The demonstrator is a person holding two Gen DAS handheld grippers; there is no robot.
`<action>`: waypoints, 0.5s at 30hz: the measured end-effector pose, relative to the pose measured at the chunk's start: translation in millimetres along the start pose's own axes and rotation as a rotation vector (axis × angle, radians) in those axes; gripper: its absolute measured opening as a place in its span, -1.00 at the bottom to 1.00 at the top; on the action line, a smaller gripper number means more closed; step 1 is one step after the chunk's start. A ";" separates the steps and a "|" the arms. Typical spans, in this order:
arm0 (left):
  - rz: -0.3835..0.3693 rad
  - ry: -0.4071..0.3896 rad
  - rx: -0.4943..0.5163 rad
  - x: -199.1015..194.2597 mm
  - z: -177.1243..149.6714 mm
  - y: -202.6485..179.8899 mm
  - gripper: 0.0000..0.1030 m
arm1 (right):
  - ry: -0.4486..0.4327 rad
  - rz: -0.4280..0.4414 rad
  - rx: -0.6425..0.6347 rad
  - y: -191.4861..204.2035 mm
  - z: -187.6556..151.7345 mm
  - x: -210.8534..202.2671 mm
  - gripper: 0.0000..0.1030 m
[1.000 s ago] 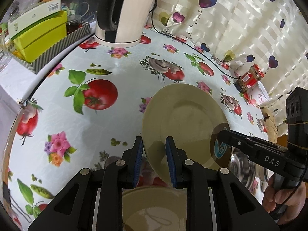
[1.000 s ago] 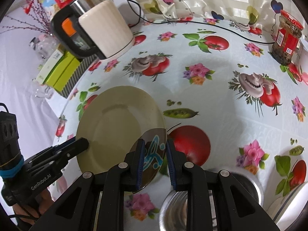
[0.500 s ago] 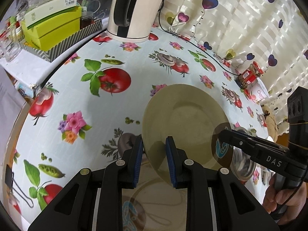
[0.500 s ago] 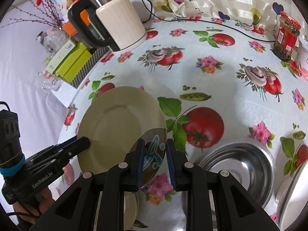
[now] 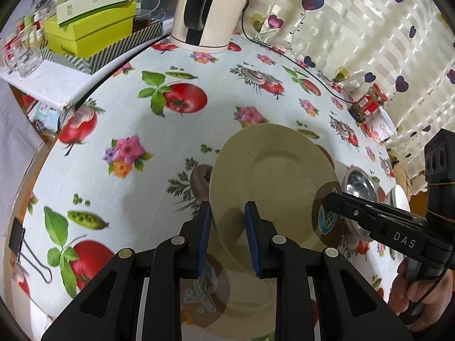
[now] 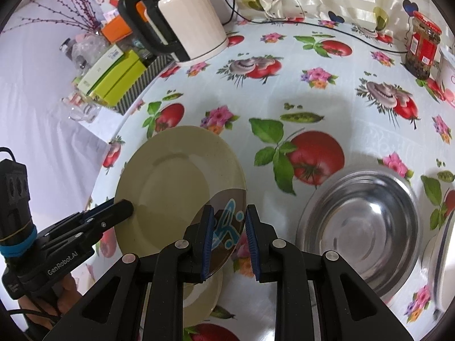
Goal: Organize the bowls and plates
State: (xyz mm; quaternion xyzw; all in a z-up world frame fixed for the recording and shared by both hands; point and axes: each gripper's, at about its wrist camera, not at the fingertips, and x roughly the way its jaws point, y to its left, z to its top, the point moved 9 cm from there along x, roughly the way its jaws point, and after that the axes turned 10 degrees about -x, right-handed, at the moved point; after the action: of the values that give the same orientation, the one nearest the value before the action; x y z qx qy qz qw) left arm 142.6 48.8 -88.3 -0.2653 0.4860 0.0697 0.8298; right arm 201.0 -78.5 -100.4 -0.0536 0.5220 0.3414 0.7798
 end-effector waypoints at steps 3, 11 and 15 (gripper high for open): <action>0.005 0.004 -0.004 -1.8 -6.6 4.6 -0.52 | 0.006 0.002 -0.002 4.6 -6.9 1.0 -0.58; 0.021 0.008 -0.010 -7.7 -20.8 15.8 -0.52 | 0.019 0.012 -0.012 17.2 -23.5 3.7 -0.58; 0.025 0.013 -0.010 -8.9 -26.8 18.1 -0.52 | 0.026 0.018 -0.011 20.3 -31.9 5.5 -0.58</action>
State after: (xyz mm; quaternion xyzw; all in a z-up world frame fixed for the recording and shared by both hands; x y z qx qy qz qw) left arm 110.5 51.8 -98.0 -0.2636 0.4944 0.0809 0.8243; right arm 165.5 -74.4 -113.9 -0.0576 0.5309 0.3504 0.7695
